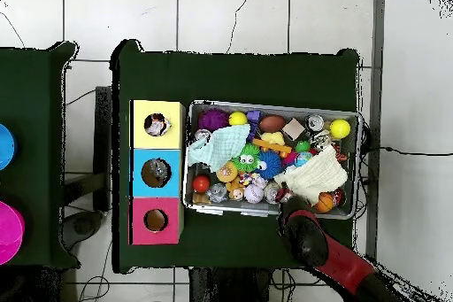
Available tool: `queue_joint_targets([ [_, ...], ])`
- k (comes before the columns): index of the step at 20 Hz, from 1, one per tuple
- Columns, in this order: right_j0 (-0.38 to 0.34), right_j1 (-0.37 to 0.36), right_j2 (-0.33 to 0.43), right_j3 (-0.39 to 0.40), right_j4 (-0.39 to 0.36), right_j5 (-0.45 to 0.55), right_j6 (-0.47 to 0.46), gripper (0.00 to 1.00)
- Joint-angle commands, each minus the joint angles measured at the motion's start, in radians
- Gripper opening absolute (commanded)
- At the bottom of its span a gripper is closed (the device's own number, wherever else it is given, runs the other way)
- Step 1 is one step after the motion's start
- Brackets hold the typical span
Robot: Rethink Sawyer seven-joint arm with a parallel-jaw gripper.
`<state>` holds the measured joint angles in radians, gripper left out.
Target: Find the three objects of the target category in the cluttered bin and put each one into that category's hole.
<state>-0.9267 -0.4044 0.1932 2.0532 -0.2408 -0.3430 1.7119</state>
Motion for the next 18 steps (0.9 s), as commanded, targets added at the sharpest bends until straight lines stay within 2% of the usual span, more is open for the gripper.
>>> queue_joint_targets([
  [1,0.103,-0.041,-0.087,-0.052,0.058,0.344,0.040,0.00],
  [11,0.097,-0.020,-0.064,-0.076,0.023,0.355,0.067,0.00],
  [18,0.138,-0.054,-0.042,-0.088,0.039,0.393,0.082,0.00],
])
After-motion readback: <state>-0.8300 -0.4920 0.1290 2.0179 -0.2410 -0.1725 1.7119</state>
